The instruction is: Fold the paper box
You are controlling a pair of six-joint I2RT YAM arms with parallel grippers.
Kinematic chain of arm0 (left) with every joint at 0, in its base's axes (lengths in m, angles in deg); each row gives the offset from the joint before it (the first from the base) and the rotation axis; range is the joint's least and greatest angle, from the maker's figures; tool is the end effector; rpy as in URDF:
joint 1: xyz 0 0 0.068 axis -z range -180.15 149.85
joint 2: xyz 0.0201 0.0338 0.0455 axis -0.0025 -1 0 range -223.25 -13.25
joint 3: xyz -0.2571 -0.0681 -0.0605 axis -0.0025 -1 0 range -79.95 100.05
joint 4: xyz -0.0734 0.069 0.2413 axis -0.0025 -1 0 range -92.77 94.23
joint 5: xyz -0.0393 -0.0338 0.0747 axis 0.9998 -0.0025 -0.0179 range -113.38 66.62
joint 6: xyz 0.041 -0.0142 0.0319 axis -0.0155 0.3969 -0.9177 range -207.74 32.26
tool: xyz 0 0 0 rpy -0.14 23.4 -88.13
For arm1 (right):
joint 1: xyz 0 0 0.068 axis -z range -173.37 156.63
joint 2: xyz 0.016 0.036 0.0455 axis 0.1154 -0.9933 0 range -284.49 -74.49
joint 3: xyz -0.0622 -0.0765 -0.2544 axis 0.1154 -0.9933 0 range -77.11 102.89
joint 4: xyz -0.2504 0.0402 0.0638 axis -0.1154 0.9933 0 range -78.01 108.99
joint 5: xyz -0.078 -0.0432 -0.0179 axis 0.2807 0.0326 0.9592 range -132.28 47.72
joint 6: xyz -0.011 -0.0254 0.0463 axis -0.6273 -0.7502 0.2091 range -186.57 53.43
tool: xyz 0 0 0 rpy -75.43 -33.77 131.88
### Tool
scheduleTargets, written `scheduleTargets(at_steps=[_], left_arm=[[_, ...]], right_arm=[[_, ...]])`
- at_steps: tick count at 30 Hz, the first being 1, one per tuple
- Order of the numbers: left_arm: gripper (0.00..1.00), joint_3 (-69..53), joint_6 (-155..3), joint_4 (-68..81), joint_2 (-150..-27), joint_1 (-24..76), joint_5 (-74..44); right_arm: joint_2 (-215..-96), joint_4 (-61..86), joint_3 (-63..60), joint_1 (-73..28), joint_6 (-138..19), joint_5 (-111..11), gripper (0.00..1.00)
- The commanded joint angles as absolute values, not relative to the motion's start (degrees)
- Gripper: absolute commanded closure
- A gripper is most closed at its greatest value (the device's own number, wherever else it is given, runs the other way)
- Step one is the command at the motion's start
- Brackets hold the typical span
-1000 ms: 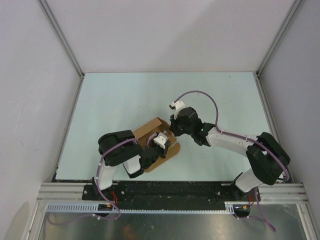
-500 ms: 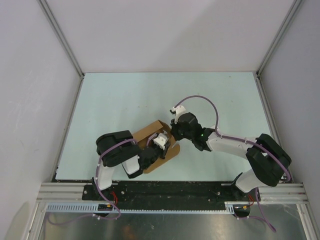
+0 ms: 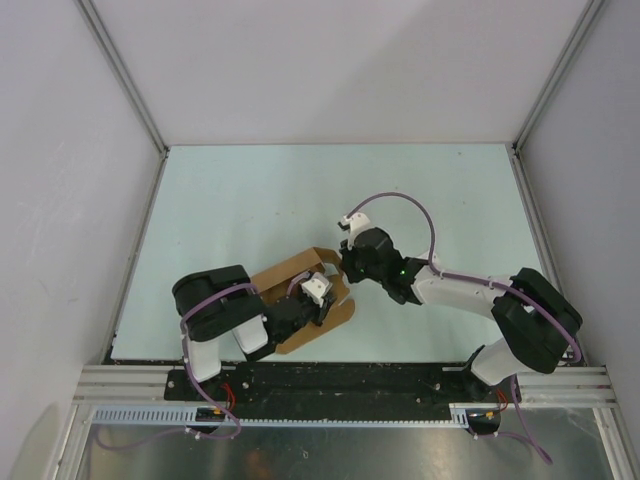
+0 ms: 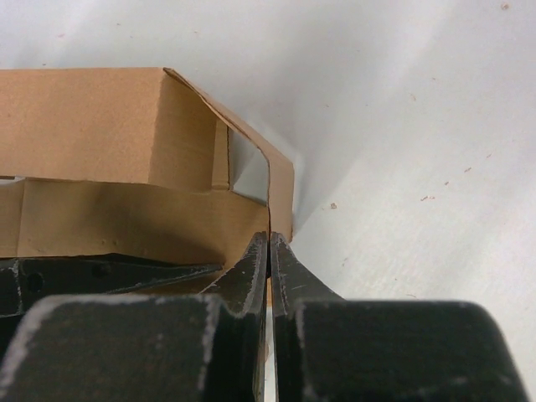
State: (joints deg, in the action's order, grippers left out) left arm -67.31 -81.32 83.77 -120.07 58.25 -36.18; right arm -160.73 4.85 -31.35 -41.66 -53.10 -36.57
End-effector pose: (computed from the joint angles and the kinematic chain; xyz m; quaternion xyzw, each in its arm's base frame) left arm 0.1344 -0.2032 0.0900 0.2834 0.7368 -0.2512 0.5601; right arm 0.2152 0.2362 0.2033 -0.2404 0.8460 0.2056 0.4293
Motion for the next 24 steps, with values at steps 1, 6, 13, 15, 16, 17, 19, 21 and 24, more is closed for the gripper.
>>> scheduleTargets(at_steps=[1,6,13,15,16,17,19,21,24], left_arm=[[0.73,-67.0,-82.5,100.1,-121.3,58.6,-34.9],[0.74,-65.2,-83.3,100.2,-122.4,58.6,-37.2],[0.75,-62.7,-86.3,100.1,-122.3,58.6,-39.8],[0.75,-62.4,-86.7,100.1,-122.1,58.6,-39.9],[0.75,-62.5,-86.7,100.2,-121.8,58.6,-39.7],[0.75,-62.5,-86.7,100.2,-121.5,58.6,-39.6],[0.75,-62.9,-86.8,100.2,-120.5,58.6,-39.0],[0.74,-63.3,-86.9,100.1,-119.4,58.6,-38.7],[0.74,-64.3,-87.0,100.1,-118.2,58.6,-37.8]], right_arm=[[-159.9,2.9,-31.6,-42.6,-52.9,-35.7,1.00],[-158.8,3.5,-31.6,-43.6,-52.5,-36.3,1.00],[-159.0,3.6,-32.3,-45.3,-51.6,-35.2,1.00],[-159.1,3.6,-32.5,-45.6,-51.5,-34.5,1.00],[-159.1,3.7,-32.6,-45.6,-51.5,-34.2,1.00],[-159.1,3.6,-32.7,-45.7,-51.5,-33.9,1.00],[-159.1,3.7,-32.8,-45.7,-51.5,-33.6,1.00],[-159.2,3.6,-33.0,-45.8,-51.5,-33.7,1.00],[-159.6,3.5,-33.1,-45.8,-51.4,-33.4,1.00]])
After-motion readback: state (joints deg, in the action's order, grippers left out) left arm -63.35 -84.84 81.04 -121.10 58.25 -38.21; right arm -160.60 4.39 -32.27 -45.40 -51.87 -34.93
